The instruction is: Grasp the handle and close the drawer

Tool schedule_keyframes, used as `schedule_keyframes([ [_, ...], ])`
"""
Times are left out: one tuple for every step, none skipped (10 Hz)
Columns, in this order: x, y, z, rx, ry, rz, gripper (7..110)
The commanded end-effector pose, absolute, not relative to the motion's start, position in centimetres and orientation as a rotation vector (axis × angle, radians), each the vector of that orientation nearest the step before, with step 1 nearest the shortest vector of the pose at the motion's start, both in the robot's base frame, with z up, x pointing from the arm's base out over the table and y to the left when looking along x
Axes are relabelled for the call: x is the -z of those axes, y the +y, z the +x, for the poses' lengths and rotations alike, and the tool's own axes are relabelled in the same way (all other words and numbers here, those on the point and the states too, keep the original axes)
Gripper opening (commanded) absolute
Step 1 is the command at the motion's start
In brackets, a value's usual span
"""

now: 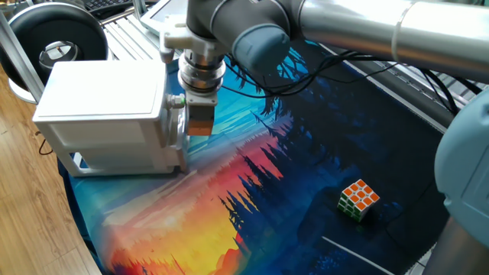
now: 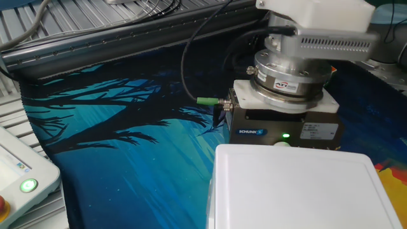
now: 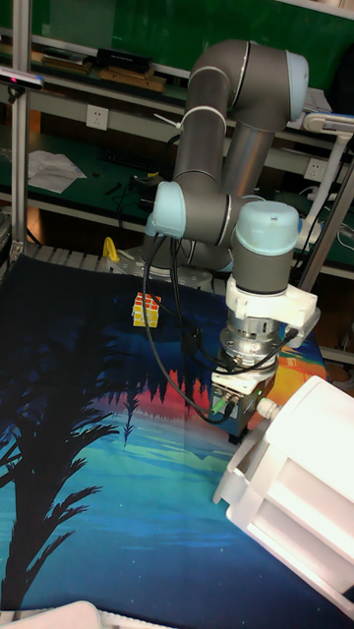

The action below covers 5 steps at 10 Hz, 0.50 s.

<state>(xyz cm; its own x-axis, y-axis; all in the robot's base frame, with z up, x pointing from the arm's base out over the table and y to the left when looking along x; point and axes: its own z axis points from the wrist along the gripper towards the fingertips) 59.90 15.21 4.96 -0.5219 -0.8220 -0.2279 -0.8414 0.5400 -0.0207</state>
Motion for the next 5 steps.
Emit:
schedule_keyframes([
  [-5.3, 16.3, 60.4, -0.219, 2.509, -1.352, 7],
  [-5.5, 16.8, 60.7, -0.249, 2.482, -1.331, 7],
  [-5.8, 17.1, 60.9, -0.267, 2.466, -1.319, 7],
  [-5.9, 17.4, 61.1, -0.280, 2.452, -1.308, 7],
  [-6.0, 17.7, 61.3, -0.289, 2.440, -1.297, 7],
])
